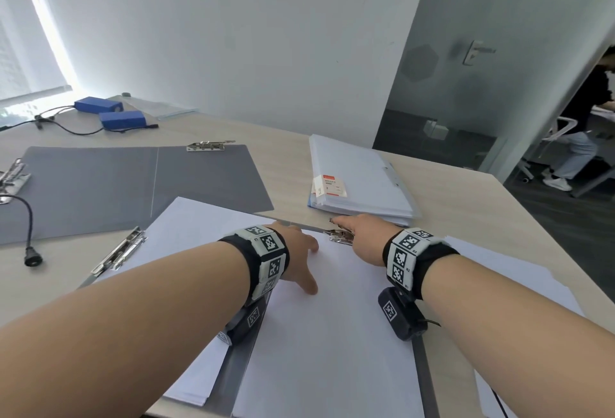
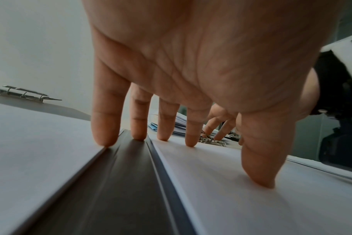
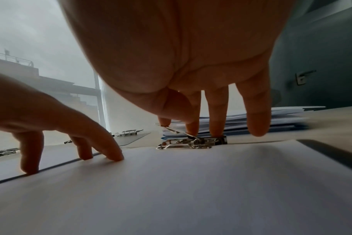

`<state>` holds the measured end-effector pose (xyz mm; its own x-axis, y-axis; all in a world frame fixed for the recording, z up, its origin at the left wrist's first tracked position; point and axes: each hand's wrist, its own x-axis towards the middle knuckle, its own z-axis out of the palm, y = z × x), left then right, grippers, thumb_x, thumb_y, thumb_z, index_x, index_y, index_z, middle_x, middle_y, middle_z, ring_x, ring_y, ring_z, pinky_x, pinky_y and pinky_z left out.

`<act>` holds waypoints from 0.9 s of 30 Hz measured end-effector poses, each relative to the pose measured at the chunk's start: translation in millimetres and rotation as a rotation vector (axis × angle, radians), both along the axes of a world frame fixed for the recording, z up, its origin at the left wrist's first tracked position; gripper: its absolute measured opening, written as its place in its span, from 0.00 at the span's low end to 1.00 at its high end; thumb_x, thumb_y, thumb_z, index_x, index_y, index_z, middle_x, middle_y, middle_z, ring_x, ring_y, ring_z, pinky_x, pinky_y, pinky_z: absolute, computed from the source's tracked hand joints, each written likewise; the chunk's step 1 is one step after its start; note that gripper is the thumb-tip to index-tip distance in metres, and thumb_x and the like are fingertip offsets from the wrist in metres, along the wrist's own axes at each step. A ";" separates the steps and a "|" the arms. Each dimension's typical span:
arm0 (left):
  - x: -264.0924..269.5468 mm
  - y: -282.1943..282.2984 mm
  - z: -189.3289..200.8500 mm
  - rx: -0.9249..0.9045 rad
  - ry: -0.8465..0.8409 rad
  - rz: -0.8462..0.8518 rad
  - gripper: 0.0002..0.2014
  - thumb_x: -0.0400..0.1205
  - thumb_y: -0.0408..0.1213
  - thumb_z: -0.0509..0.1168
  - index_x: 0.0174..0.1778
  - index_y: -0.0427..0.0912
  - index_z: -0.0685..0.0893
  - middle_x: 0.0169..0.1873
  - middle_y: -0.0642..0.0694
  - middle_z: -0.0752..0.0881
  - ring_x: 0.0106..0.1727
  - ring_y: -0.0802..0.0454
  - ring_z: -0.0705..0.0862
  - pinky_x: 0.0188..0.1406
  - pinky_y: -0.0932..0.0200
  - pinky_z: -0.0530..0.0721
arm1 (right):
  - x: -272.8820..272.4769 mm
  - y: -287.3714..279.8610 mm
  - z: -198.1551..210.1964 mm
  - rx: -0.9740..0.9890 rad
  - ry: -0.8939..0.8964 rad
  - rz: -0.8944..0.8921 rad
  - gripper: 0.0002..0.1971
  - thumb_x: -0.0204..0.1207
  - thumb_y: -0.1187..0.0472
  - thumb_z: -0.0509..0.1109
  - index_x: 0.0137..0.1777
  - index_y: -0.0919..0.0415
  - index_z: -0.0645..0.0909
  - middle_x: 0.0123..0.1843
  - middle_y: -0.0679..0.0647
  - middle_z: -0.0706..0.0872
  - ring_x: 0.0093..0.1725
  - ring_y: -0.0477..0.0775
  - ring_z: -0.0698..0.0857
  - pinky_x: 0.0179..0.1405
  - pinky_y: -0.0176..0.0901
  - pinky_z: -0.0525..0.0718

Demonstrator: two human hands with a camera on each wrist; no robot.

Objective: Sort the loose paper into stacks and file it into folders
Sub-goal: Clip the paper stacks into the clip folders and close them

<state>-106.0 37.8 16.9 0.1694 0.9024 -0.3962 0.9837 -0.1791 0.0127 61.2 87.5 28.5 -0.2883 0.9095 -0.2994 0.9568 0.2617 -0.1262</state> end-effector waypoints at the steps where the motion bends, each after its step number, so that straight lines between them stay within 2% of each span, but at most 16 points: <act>1: 0.0 0.4 0.2 0.001 0.002 -0.002 0.43 0.70 0.70 0.72 0.81 0.63 0.67 0.76 0.51 0.73 0.75 0.41 0.72 0.64 0.44 0.79 | -0.9 1.1 0.6 -0.007 -0.010 0.004 0.39 0.80 0.74 0.53 0.86 0.36 0.61 0.79 0.51 0.76 0.65 0.59 0.84 0.64 0.51 0.86; 3: 0.1 1.4 0.2 0.002 0.005 -0.007 0.43 0.70 0.70 0.72 0.81 0.63 0.67 0.75 0.51 0.74 0.74 0.41 0.73 0.62 0.45 0.79 | -1.9 1.4 1.4 -0.016 -0.033 0.016 0.39 0.80 0.74 0.53 0.85 0.37 0.61 0.74 0.53 0.80 0.55 0.57 0.84 0.55 0.46 0.86; 5: -0.1 1.6 -0.3 0.003 0.006 -0.013 0.43 0.70 0.70 0.72 0.81 0.63 0.67 0.75 0.51 0.75 0.73 0.41 0.73 0.61 0.46 0.80 | -2.7 -0.1 1.0 -0.011 -0.063 0.021 0.37 0.82 0.72 0.53 0.85 0.36 0.61 0.73 0.53 0.80 0.50 0.55 0.82 0.48 0.43 0.84; 6: -0.1 1.4 -0.4 0.003 0.007 -0.014 0.43 0.70 0.70 0.72 0.81 0.63 0.67 0.75 0.51 0.75 0.73 0.41 0.74 0.61 0.46 0.80 | -3.3 -0.6 -0.3 -0.010 -0.079 0.030 0.37 0.82 0.72 0.54 0.85 0.36 0.62 0.74 0.52 0.80 0.51 0.55 0.82 0.49 0.43 0.84; 9: 0.0 1.7 -0.7 0.004 0.011 -0.012 0.42 0.70 0.70 0.72 0.80 0.63 0.68 0.74 0.51 0.75 0.72 0.41 0.74 0.62 0.46 0.80 | -6.5 1.0 -3.3 -0.014 -0.130 0.060 0.36 0.82 0.71 0.55 0.85 0.38 0.64 0.75 0.53 0.80 0.61 0.58 0.85 0.60 0.48 0.87; 15: 1.1 3.0 -1.0 0.000 0.014 -0.011 0.43 0.70 0.70 0.72 0.81 0.63 0.67 0.74 0.51 0.75 0.73 0.40 0.74 0.60 0.47 0.80 | -8.4 5.7 -7.1 -0.042 -0.208 0.075 0.38 0.81 0.71 0.55 0.87 0.37 0.60 0.82 0.52 0.71 0.71 0.59 0.81 0.70 0.49 0.82; 17: 1.1 2.8 -1.1 0.003 0.013 -0.009 0.42 0.70 0.69 0.72 0.81 0.63 0.67 0.75 0.51 0.74 0.73 0.41 0.73 0.59 0.46 0.79 | -8.5 5.9 -9.1 -0.054 -0.239 0.072 0.39 0.82 0.70 0.56 0.87 0.35 0.57 0.83 0.52 0.68 0.72 0.59 0.80 0.70 0.49 0.82; 20: 1.7 2.1 -0.9 0.010 0.012 -0.009 0.43 0.71 0.69 0.71 0.81 0.63 0.67 0.75 0.50 0.74 0.74 0.41 0.73 0.59 0.46 0.78 | -9.0 5.1 -11.6 -0.037 -0.250 0.074 0.39 0.81 0.69 0.56 0.87 0.35 0.55 0.81 0.53 0.69 0.69 0.60 0.81 0.67 0.51 0.84; 23: 1.2 2.4 -2.3 0.011 0.017 -0.005 0.43 0.70 0.70 0.71 0.82 0.64 0.66 0.76 0.51 0.73 0.75 0.41 0.72 0.61 0.45 0.79 | -6.2 1.9 -14.7 -0.014 -0.209 0.057 0.38 0.81 0.67 0.56 0.87 0.36 0.55 0.82 0.52 0.68 0.69 0.60 0.81 0.66 0.51 0.84; 27: 1.5 0.5 -2.6 0.017 0.020 -0.008 0.43 0.71 0.70 0.70 0.82 0.64 0.65 0.78 0.51 0.73 0.75 0.40 0.72 0.64 0.43 0.80 | 3.2 -5.1 -19.1 -0.016 -0.140 0.043 0.41 0.79 0.66 0.55 0.87 0.34 0.51 0.87 0.48 0.61 0.73 0.61 0.78 0.65 0.48 0.82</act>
<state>-104.5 38.3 14.3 0.1687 0.9076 -0.3844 0.9824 -0.1867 -0.0097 64.4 82.4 9.4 -0.2813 0.8920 -0.3537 0.9533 0.3019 0.0031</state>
